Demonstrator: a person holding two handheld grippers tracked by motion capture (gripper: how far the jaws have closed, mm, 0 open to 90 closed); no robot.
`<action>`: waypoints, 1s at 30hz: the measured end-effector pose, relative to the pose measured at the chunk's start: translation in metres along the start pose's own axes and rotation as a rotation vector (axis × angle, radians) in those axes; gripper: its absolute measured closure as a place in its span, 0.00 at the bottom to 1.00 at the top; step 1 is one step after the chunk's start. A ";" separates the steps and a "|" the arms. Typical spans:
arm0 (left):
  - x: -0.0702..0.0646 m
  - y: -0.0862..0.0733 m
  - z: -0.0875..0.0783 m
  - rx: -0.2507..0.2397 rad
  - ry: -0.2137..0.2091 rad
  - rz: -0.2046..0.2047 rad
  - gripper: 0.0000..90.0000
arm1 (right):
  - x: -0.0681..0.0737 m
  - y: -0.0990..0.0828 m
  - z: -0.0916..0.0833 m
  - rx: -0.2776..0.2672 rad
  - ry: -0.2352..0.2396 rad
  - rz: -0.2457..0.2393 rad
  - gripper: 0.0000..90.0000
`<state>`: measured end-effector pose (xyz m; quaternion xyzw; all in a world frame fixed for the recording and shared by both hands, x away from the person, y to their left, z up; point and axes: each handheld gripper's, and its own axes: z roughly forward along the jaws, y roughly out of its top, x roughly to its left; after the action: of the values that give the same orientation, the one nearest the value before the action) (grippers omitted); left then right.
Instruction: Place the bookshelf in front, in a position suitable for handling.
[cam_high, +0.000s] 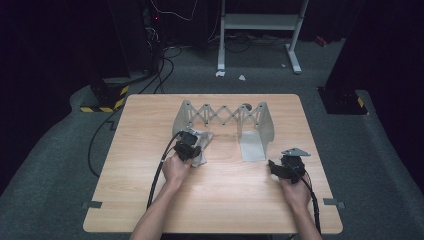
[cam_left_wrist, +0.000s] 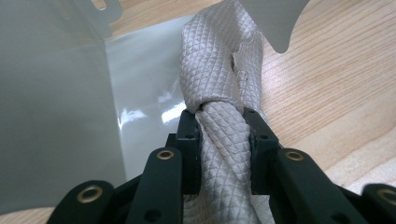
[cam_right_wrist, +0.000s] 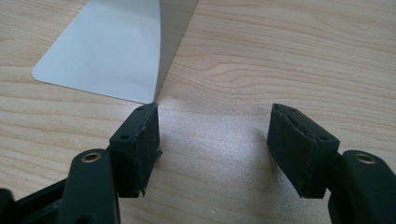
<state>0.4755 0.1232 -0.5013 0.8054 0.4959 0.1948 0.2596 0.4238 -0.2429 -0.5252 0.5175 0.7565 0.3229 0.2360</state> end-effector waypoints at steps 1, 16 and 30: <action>0.000 0.001 0.001 0.001 0.001 -0.002 0.80 | 0.000 0.000 0.000 0.000 0.000 0.000 0.38; 0.000 0.025 0.018 0.028 0.082 -0.002 0.80 | 0.000 0.000 0.000 0.000 0.001 0.001 0.38; 0.014 0.028 0.020 0.040 0.058 -0.060 0.80 | 0.000 0.000 0.000 0.001 0.004 -0.001 0.38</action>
<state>0.5121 0.1206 -0.4991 0.7893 0.5308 0.2001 0.2349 0.4238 -0.2426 -0.5252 0.5167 0.7573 0.3234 0.2342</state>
